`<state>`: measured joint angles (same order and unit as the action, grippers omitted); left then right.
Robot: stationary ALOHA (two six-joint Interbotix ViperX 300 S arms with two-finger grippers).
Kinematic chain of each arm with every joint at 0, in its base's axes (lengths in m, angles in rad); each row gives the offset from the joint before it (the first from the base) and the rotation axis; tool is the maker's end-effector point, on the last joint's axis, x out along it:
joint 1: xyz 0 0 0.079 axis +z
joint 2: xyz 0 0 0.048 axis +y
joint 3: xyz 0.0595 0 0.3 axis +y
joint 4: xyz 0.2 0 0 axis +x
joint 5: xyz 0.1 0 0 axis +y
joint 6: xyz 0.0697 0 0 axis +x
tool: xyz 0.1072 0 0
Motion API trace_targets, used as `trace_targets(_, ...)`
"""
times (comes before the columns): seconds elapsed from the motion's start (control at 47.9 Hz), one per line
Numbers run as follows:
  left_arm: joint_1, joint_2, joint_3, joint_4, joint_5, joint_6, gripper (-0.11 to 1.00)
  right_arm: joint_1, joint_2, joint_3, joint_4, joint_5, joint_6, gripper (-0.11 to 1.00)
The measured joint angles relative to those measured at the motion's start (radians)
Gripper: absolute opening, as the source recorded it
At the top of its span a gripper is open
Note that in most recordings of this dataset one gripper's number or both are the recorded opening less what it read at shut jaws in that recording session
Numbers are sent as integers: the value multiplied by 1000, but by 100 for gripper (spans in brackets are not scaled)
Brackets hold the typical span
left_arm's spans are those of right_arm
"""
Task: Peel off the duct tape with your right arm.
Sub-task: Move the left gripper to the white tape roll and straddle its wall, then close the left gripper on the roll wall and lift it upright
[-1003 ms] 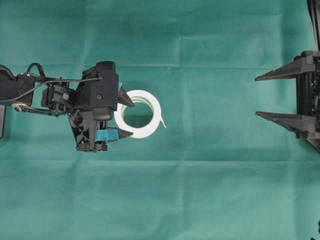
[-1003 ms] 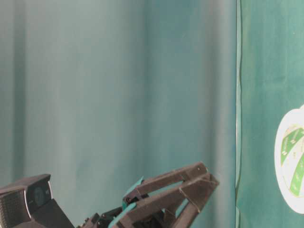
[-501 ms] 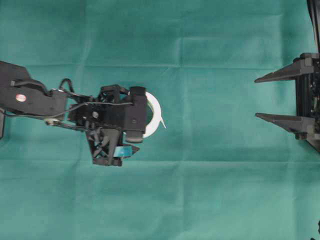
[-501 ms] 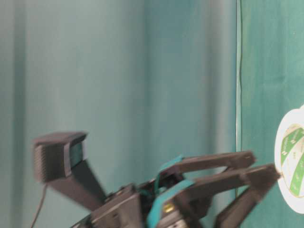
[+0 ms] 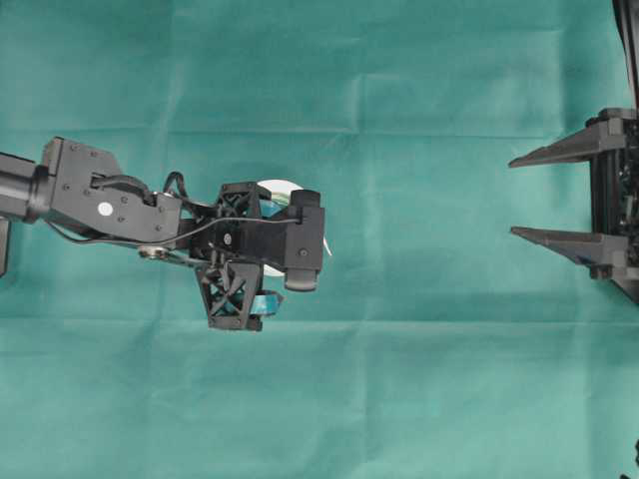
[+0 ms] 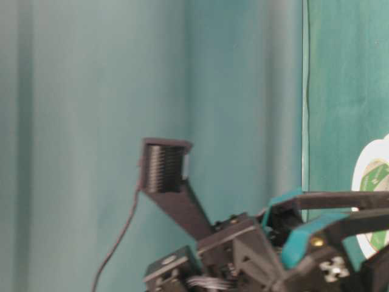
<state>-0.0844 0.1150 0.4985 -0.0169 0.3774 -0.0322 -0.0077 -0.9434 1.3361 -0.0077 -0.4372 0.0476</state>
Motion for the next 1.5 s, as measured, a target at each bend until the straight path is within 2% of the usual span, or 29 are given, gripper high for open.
trace_targets(0.564, 8, 87, -2, 0, -31, 0, 84, 0, -3, 14, 0, -5, 0, 72)
trace_targets(0.752, 8, 87, -2, 0, -34, 0, 79, 0, -3, 14, 0, -5, 0, 72)
trace_targets(0.856, 8, 89, -2, 0, -35, 0, 68, 2, -3, 15, 0, -5, 0, 72)
trace_targets(1.044, 17, 89, -2, 0, -23, 2, 21, 0, -3, 15, 0, -5, 0, 72)
trace_targets(1.504, -6, 41, -17, -5, 80, 2, 20, 0, -6, 18, 0, -5, 0, 71)
